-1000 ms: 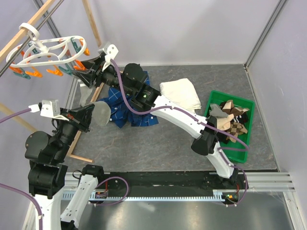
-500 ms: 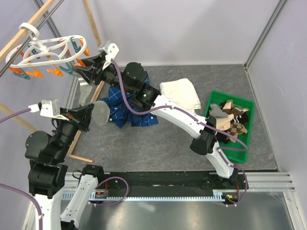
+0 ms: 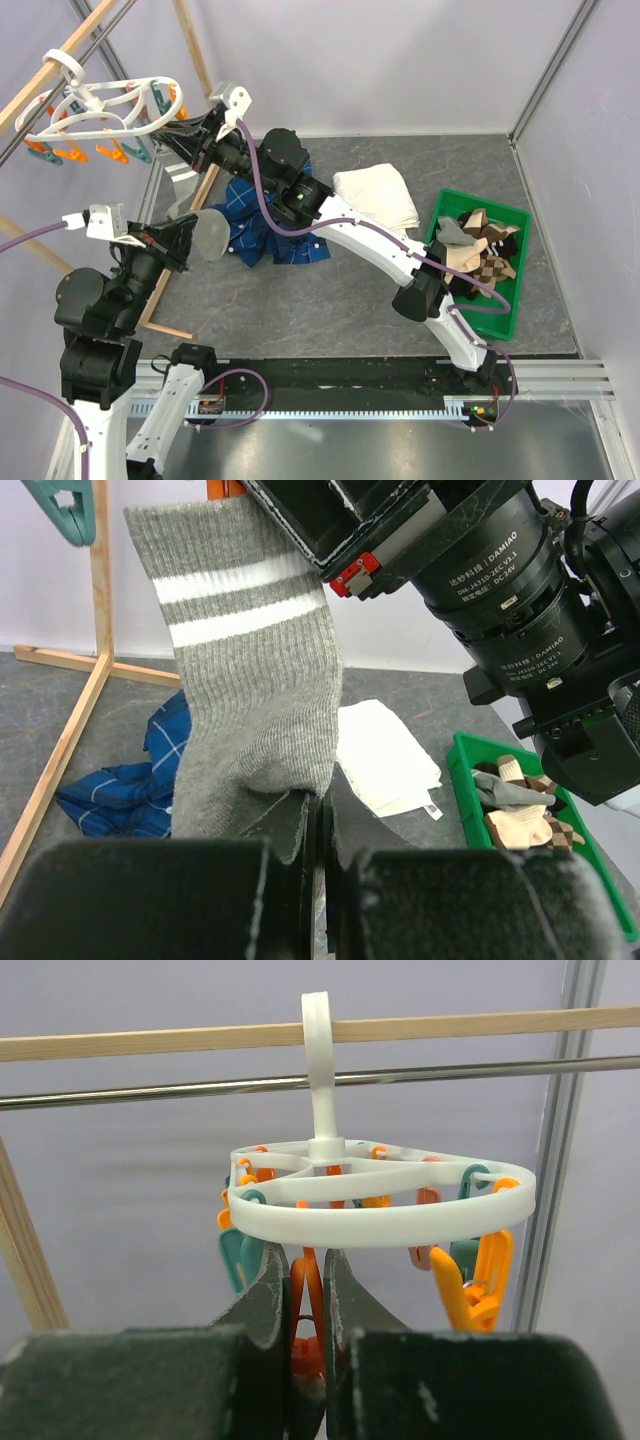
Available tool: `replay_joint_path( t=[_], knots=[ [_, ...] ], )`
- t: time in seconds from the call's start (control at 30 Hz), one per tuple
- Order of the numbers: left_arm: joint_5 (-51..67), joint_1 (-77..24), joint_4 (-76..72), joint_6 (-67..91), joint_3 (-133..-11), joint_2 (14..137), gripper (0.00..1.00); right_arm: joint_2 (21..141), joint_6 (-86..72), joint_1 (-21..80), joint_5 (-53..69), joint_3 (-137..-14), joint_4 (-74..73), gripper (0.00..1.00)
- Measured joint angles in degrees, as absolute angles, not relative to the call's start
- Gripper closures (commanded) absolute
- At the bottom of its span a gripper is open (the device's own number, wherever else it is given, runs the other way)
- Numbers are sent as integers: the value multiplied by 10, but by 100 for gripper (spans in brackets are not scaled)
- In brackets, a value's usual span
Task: Remove the socks clipped to the hanger
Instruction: Remove the sock from the hanger.
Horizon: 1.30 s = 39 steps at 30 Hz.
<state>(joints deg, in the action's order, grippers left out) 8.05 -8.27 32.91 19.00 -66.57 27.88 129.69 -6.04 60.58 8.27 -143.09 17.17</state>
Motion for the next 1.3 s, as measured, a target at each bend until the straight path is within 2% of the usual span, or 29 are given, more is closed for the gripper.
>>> replay_joint_path(
  t=[0.3, 0.33, 0.37, 0.4, 0.43, 0.47, 0.5, 0.8, 0.83, 0.93, 1.0, 1.13, 1.2, 1.3],
  knots=[
    [74, -83, 328, 185, -659, 283, 98, 1298, -69, 605, 80, -1432, 173, 100],
    [69, -83, 327, 183, -650, 283, 98, 1298, -73, 605, 76, -1432, 173, 93],
    [62, -84, 328, 183, -642, 283, 98, 1298, -76, 605, 75, -1432, 173, 73],
    [57, -84, 329, 183, -631, 283, 98, 1298, -79, 605, 74, -1432, 173, 67],
    [54, -84, 331, 183, -622, 283, 98, 1298, -83, 605, 73, -1432, 173, 66],
    [51, -84, 335, 183, -611, 284, 98, 1298, -84, 605, 72, -1432, 173, 87],
    [50, -84, 338, 183, -606, 285, 98, 1298, -86, 605, 70, -1432, 174, 100],
    [50, -84, 342, 180, -603, 292, 98, 1298, -96, 605, 51, -1430, 174, 100],
    [49, -84, 342, 179, -602, 291, 98, 1298, -97, 605, 50, -1430, 174, 96],
    [48, -84, 341, 176, -598, 289, 98, 1298, -98, 605, 47, -1428, 175, 61],
    [48, -84, 342, 175, -596, 289, 98, 1292, -102, 605, 47, -1414, 182, 52],
    [48, -84, 342, 170, -596, 289, 98, 1266, -104, 605, 44, -1358, 188, 27],
    [51, -84, 342, 168, -596, 289, 98, 1249, -103, 605, 44, -1329, 182, 20],
    [60, -84, 343, 165, -599, 289, 98, 1198, -94, 605, 47, -1256, 168, 16]
  ],
)
